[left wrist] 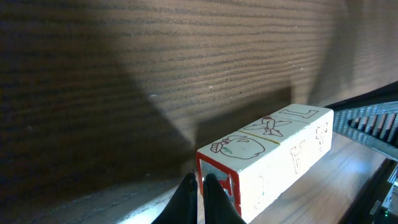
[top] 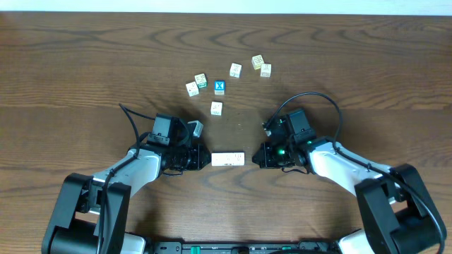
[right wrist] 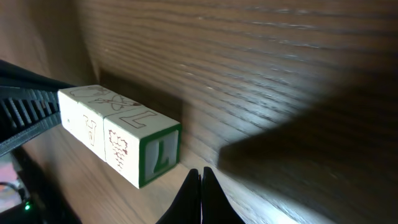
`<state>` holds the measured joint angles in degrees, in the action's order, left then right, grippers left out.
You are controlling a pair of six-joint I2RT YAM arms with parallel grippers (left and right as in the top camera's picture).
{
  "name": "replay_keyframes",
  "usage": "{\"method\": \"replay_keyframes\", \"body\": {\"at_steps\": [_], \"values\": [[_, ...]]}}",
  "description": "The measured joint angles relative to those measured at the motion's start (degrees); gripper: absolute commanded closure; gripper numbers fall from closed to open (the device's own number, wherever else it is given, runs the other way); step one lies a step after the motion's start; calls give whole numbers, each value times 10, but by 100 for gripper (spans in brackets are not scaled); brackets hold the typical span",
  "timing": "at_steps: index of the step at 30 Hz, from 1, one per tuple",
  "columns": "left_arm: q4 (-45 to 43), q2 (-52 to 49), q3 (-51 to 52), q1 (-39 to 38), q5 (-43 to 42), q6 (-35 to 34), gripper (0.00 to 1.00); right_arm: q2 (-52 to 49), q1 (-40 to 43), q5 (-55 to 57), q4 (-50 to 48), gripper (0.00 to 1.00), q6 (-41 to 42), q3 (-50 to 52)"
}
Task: Lift 3 blocks
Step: 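Squeeze the three-block row between both grippers from its ends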
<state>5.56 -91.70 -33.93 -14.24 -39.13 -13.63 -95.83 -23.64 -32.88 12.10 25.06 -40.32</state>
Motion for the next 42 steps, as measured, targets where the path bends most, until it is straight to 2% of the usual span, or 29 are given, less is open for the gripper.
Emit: {"method": "replay_keyframes", "body": {"at_steps": [22, 42], "values": [[6, 0, 0, 1, 1, 2, 93, -13, -30, -30, -47, 99, 0, 0], [6, 0, 0, 2, 0, 2, 93, -13, -36, 5, -52, 99, 70, 0]]}}
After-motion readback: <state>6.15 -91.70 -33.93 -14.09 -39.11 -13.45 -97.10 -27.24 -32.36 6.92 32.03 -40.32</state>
